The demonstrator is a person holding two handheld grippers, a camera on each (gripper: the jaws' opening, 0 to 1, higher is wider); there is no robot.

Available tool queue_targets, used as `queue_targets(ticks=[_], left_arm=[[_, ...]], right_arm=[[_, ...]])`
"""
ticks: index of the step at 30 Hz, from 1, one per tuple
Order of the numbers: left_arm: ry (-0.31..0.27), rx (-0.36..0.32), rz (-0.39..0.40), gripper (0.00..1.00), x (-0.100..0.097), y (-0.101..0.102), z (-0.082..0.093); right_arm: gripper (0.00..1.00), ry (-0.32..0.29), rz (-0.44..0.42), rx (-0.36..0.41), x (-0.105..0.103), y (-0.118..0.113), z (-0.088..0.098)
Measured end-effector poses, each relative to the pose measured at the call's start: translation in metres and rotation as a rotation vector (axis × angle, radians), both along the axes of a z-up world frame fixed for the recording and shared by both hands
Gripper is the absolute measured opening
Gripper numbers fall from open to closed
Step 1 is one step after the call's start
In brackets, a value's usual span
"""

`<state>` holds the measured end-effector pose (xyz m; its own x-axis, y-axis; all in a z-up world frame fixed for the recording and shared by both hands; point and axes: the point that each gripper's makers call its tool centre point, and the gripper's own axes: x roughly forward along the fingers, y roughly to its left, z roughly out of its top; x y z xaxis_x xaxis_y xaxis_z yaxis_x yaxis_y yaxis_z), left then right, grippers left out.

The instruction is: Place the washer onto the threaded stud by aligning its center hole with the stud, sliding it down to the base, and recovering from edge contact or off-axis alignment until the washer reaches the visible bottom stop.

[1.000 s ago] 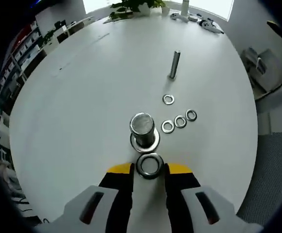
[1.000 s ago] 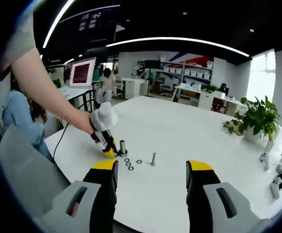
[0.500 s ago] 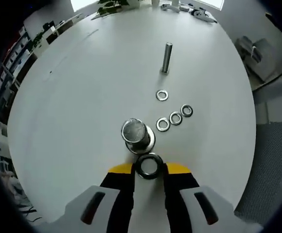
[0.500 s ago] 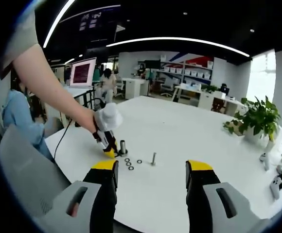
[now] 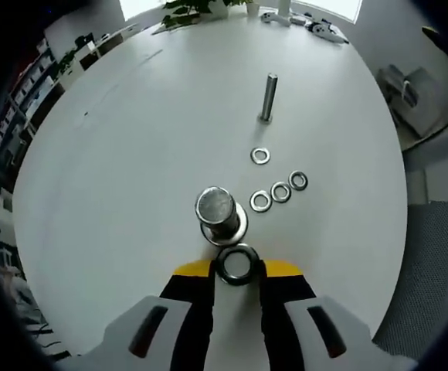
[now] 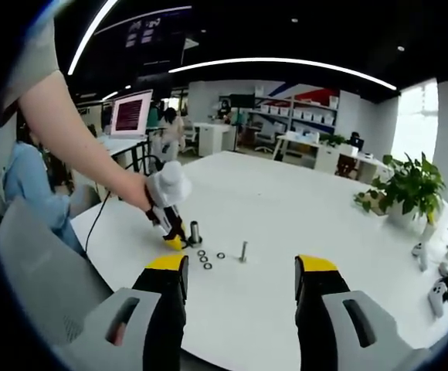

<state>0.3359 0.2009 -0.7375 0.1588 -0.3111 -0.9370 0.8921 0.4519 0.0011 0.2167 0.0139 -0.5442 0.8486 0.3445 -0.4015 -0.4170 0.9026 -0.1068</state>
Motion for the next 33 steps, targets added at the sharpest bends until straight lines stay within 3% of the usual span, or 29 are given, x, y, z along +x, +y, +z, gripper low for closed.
queue_targets(ticks=[18, 33], left_arm=[[-0.003, 0.031, -0.025, 0.20, 0.000, 0.013, -0.002], [-0.060, -0.001, -0.030, 0.20, 0.001, 0.012, 0.017]], right_arm=[[0.58, 0.003, 0.002, 0.000, 0.000, 0.000, 0.000], [0.58, 0.004, 0.008, 0.004, 0.000, 0.001, 0.000]])
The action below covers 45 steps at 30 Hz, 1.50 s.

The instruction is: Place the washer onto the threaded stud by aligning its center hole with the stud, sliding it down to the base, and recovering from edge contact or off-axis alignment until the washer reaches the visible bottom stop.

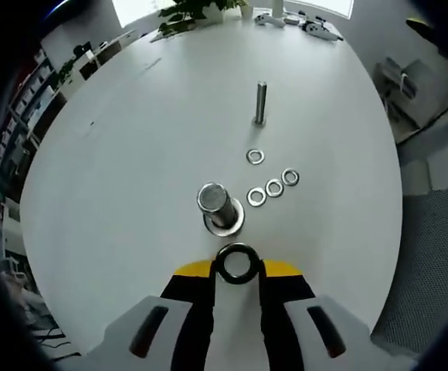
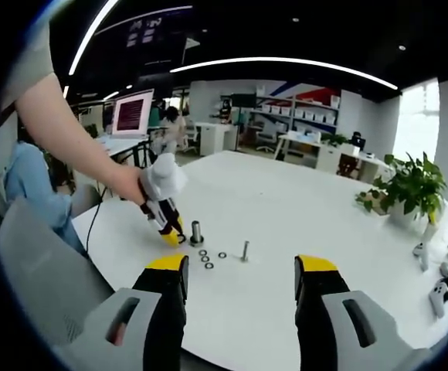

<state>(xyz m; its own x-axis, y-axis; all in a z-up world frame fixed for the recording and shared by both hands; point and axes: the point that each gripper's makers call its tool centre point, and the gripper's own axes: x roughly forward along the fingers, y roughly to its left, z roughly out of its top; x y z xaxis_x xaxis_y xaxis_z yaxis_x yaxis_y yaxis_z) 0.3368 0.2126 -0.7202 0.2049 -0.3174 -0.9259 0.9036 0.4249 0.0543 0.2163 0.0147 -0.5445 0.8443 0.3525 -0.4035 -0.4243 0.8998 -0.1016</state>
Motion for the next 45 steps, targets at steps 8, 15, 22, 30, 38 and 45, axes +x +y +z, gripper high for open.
queue_targets(ticks=[8, 15, 22, 30, 38, 45], left_arm=[[-0.030, -0.012, -0.013, 0.20, 0.003, 0.002, 0.018], [-0.089, -0.020, -0.072, 0.20, 0.006, -0.004, 0.041], [-0.112, -0.054, -0.086, 0.20, 0.009, -0.017, 0.057], [-0.110, -0.060, -0.091, 0.20, 0.017, -0.031, 0.057], [-0.104, -0.036, -0.108, 0.20, 0.021, -0.037, 0.052], [-0.095, -0.013, -0.120, 0.20, 0.023, -0.036, 0.047]], right_arm=[[0.58, 0.009, 0.002, -0.002, 0.000, 0.000, -0.002], [0.58, 0.013, 0.004, -0.004, 0.000, 0.001, -0.003], [0.58, 0.011, 0.005, -0.002, 0.000, 0.001, -0.002], [0.58, 0.010, 0.002, -0.001, 0.000, 0.000, -0.002], [0.58, 0.007, -0.007, -0.004, 0.000, -0.002, -0.002], [0.58, 0.004, -0.008, -0.005, 0.000, -0.002, -0.001]])
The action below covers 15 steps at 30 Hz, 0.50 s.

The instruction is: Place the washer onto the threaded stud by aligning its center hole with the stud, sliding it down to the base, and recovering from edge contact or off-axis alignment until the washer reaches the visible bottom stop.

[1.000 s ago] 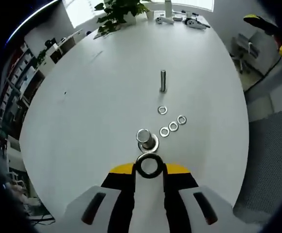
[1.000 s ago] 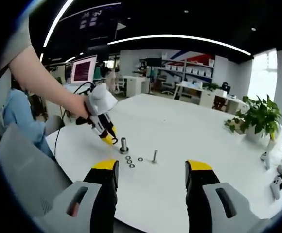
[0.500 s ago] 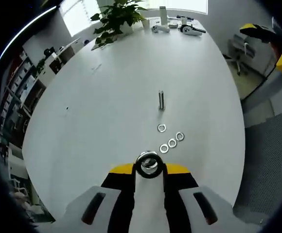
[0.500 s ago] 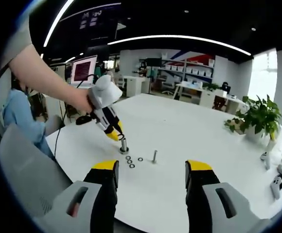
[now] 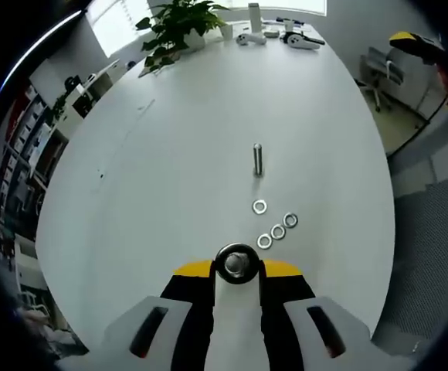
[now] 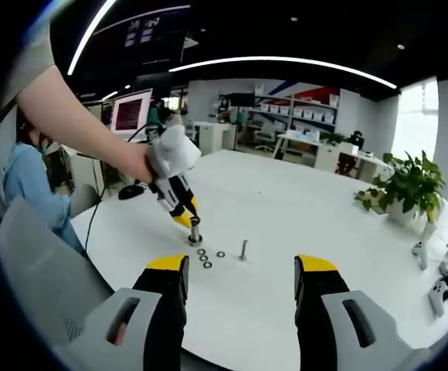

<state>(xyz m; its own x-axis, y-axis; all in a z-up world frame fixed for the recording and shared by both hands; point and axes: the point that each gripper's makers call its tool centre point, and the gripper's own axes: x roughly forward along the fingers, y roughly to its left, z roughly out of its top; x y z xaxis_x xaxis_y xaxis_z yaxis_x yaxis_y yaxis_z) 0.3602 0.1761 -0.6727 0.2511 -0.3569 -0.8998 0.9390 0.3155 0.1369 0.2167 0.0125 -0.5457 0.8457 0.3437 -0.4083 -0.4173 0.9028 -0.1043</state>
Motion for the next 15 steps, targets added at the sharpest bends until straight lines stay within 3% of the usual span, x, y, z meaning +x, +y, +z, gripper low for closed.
queue_targets(ticks=[15], left_arm=[[0.014, 0.027, 0.001, 0.20, 0.0034, -0.0010, -0.0072]], right_arm=[[0.58, 0.007, -0.001, -0.005, -0.0002, -0.0001, -0.0018]])
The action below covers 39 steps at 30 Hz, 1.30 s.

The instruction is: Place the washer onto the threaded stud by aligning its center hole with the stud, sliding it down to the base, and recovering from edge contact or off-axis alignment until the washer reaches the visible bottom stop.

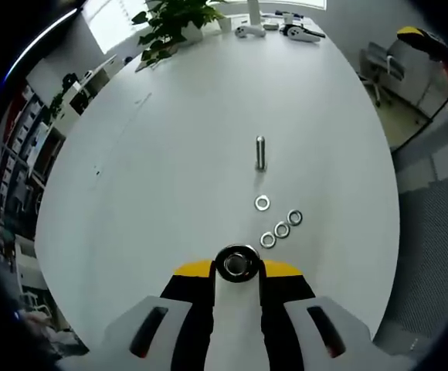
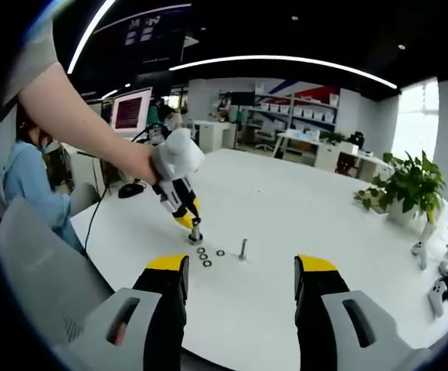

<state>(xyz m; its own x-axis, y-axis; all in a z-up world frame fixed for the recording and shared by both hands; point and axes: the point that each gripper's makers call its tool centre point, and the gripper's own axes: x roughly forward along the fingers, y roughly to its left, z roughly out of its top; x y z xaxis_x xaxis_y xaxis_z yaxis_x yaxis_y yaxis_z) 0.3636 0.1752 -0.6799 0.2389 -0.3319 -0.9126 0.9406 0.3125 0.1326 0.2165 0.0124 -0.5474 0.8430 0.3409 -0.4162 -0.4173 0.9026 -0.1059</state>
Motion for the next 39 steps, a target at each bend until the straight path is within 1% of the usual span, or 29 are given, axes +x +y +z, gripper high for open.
queue_targets(ticks=[10, 16, 17, 18, 20, 21, 24, 26, 29, 33, 36, 39], left_arm=[[0.004, 0.001, 0.002, 0.20, -0.0012, -0.0001, -0.0003], [0.001, -0.013, 0.006, 0.20, -0.0002, -0.0019, 0.0021], [0.001, -0.017, 0.007, 0.17, 0.0002, -0.0021, 0.0029], [0.015, -0.028, 0.006, 0.15, -0.0023, -0.0038, 0.0031], [0.007, -0.030, 0.012, 0.14, -0.0025, -0.0046, 0.0052], [-0.006, -0.028, 0.005, 0.14, -0.0013, -0.0047, 0.0064], [0.014, -0.021, 0.011, 0.14, -0.0018, -0.0027, 0.0022], [0.011, -0.011, 0.008, 0.14, -0.0015, -0.0004, 0.0008], [0.016, -0.012, 0.015, 0.14, -0.0025, 0.0002, 0.0004], [0.005, -0.011, 0.017, 0.13, -0.0009, 0.0010, 0.0012], [0.009, -0.016, 0.023, 0.14, -0.0035, 0.0004, 0.0030], [0.015, -0.037, 0.038, 0.14, -0.0091, -0.0007, 0.0072]], right_arm=[[0.58, 0.000, -0.004, 0.000, 0.0006, -0.0011, -0.0001], [0.58, 0.000, -0.003, 0.000, 0.0005, -0.0011, 0.0001], [0.58, 0.000, -0.004, 0.000, 0.0006, -0.0011, 0.0001], [0.58, 0.000, -0.003, 0.000, 0.0007, -0.0011, 0.0001], [0.57, 0.001, -0.002, -0.002, 0.0005, -0.0009, -0.0002], [0.57, 0.001, -0.002, -0.003, 0.0006, -0.0009, -0.0004], [0.57, 0.002, -0.001, -0.003, 0.0006, -0.0008, -0.0005], [0.57, 0.003, -0.001, -0.004, 0.0004, -0.0009, -0.0008], [0.57, 0.004, 0.000, -0.006, 0.0003, -0.0012, -0.0011], [0.57, 0.005, 0.003, -0.008, 0.0003, -0.0006, -0.0015], [0.57, 0.006, 0.004, -0.009, 0.0001, -0.0003, -0.0016], [0.57, 0.008, 0.007, -0.008, 0.0000, 0.0003, -0.0021]])
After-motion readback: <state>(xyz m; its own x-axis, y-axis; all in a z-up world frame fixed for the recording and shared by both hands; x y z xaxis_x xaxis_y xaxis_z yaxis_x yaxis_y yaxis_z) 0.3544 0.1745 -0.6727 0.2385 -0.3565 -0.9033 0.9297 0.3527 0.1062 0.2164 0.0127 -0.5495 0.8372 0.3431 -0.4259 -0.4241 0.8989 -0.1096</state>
